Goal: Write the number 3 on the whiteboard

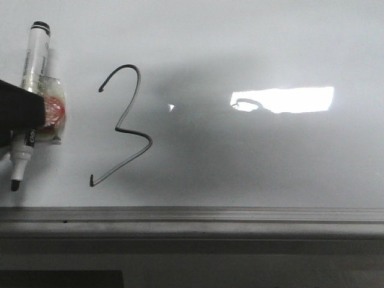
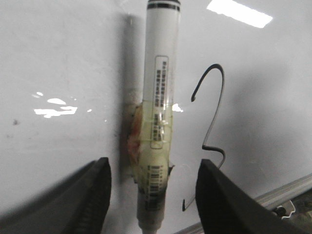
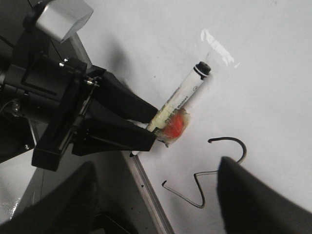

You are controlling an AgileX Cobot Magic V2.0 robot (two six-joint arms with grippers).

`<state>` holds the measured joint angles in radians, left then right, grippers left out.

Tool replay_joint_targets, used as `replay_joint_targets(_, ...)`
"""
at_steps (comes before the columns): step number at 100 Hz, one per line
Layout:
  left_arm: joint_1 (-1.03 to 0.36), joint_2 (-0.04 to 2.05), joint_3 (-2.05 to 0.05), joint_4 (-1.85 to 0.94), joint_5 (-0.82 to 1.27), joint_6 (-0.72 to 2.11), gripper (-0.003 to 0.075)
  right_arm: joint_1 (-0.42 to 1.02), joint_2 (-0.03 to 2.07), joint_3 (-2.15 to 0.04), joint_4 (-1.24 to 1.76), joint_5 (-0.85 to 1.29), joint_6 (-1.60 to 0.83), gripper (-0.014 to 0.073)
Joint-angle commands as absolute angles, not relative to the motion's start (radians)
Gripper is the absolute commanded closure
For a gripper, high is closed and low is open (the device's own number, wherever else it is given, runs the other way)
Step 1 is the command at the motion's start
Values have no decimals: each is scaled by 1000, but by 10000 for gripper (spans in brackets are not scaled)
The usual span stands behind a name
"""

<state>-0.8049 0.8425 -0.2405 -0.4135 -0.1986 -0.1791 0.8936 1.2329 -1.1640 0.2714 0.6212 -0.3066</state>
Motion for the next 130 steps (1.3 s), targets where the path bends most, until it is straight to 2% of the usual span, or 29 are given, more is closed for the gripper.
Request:
replay_joint_targets(1,-802,758,-263,-419,-229,-149,363,887,1174,-1196,268,563,-304,406)
replay_joint_targets(8,-802,686,-263,-419,-216,-134,454,887,1147,-1194,242,562,-304,665)
replay_joint_targets(20,-802,559,-263,-400,-215,-52,743,887,1097,-1171,238,554,-302,648)
replay_joint_targets(45,-802,361,-263,-398,-164,129,741,887,914,-968,229,357,-302,648)
replay_joint_targets(74,-802,201,-259,-398,6,326,741,887,563,-493,217,-26,-304,648)
replay_joint_targets(97,-802,194,-259,-398,15,328,741,887,352,-260,216,-103,-304,648)
replay_joint_targets(130,-802,194,-259,-398,15,328,741,887,293,-196,216,-66,-304,648)
